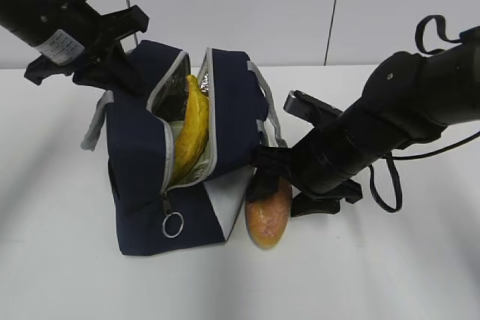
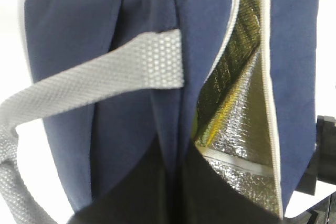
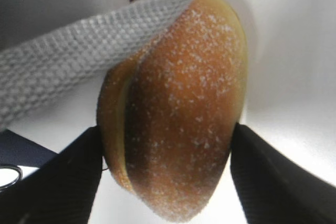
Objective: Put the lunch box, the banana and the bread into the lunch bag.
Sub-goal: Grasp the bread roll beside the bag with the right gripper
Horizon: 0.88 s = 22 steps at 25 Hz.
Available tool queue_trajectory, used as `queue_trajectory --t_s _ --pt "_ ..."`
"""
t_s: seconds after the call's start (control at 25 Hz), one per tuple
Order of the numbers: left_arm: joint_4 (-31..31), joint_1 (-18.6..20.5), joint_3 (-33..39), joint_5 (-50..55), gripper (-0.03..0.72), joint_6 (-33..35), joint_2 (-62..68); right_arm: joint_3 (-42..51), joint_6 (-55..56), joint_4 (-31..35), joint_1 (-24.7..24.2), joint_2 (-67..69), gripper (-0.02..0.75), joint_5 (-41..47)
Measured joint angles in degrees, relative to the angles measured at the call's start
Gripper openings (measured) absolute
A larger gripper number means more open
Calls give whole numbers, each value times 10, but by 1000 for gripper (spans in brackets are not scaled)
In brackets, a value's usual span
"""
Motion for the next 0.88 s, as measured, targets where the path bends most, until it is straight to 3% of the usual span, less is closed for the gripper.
queue_trajectory --t_s 0.24,0.52,0.64,0.88 --pt "0 0 0 2 -3 0 0 -3 -1 0 0 3 441 0" --pt "1 0 0 2 -3 0 0 -6 -1 -32 0 3 417 6" --pt "1 0 0 2 -3 0 0 -6 11 -74 0 -8 417 11" --pt "1 0 0 2 -3 0 0 -6 70 -217 0 -47 415 68"
